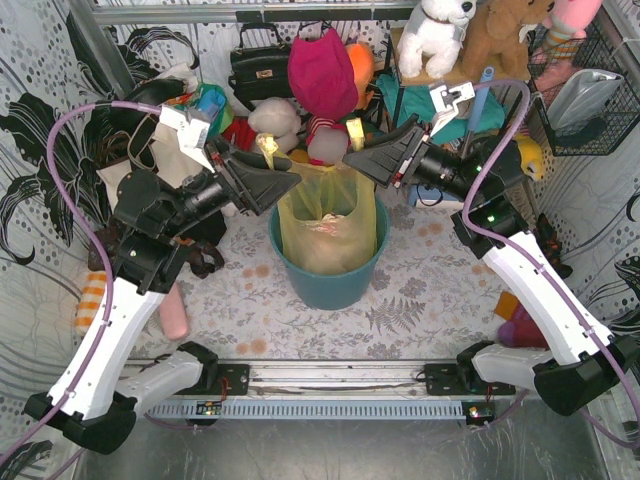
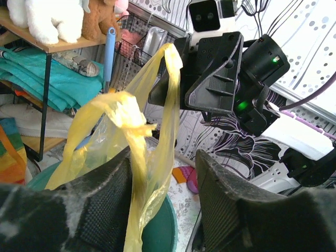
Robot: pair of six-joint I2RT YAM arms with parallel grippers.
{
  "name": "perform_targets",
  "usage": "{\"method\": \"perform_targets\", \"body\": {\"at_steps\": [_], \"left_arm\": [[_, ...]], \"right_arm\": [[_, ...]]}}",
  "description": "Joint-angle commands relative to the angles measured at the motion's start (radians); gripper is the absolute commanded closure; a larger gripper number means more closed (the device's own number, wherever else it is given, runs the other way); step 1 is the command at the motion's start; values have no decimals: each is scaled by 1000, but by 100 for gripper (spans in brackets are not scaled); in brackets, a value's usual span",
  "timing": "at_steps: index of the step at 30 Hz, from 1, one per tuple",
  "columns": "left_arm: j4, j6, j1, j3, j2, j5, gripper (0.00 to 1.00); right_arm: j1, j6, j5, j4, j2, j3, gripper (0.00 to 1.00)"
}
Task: Tie the trash bag
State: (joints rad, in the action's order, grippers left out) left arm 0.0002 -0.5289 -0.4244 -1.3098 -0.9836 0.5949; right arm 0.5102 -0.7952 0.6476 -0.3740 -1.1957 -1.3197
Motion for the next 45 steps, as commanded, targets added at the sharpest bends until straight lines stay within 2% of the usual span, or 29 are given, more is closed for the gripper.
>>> {"method": "perform_targets", "body": {"at_steps": [1, 8, 27, 28, 30, 33, 35, 38, 45], "left_arm": [[6, 39, 3, 30, 29, 9, 46], [9, 46, 4, 60, 55, -28, 50], [31, 65, 3, -16, 30, -85, 57], [32, 66, 3, -19, 28, -84, 59], [31, 67, 4, -26, 20, -76, 72], [20, 65, 3, -40, 10, -65, 90], [19, 64, 3, -46, 8, -66, 95], [23, 64, 3, -75, 1, -76, 100], [34, 55, 3, -185, -35, -153, 100]], "right_arm": [[0, 34, 14, -8, 5, -7, 53], [-1, 53, 6, 19, 11, -14, 54], [0, 108, -42, 48, -3, -113, 58], [0, 109, -43, 50, -5, -116, 59], [-1, 109, -44, 52, -6, -116, 67], [0, 111, -52, 55, -1, -110, 88], [-1, 111, -63, 57, 5, -106, 100], [1, 117, -81, 54, 8, -118, 100], [0, 123, -151, 98, -32, -256, 100]]}}
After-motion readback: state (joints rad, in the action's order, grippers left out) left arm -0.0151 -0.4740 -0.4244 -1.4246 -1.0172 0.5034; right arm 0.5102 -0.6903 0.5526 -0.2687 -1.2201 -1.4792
